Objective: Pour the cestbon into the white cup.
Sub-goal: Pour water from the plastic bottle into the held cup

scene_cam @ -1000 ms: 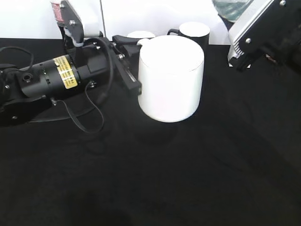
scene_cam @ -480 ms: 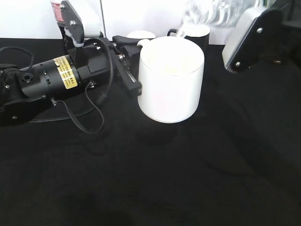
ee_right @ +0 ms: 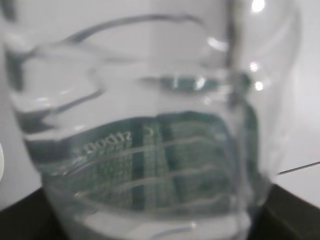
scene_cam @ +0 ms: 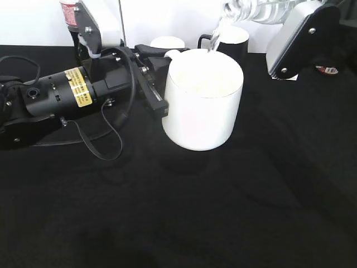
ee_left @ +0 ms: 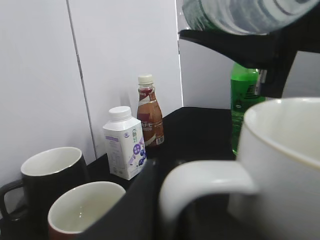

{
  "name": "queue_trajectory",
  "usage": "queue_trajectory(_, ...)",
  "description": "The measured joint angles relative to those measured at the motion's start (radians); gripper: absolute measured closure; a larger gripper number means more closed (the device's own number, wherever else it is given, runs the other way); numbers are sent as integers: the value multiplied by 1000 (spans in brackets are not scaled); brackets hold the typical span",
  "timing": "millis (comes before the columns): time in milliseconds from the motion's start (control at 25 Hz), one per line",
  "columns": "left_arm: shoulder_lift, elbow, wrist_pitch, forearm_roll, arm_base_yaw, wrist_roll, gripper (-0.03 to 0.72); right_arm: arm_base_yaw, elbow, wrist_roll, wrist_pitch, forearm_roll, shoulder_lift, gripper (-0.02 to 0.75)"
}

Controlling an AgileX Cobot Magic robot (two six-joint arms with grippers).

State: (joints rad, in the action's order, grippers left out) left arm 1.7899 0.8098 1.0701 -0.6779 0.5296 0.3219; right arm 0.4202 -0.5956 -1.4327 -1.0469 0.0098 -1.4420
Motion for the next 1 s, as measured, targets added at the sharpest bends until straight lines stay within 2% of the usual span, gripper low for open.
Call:
queue_trajectory(160,0,0,0,-1,0,1,629,0,0,-36,0,14,0,255)
queue_trajectory(440,2,0,-1,-1,0,103,628,0,0,-43,0,22,0,255)
queue_trajectory(880,2,0,-5,-1,0,153,627,0,0,-79,-1,31,0,255)
queue_trajectory(1000,2,0,-6,5,0,155,627,0,0,80,61,37,0,255)
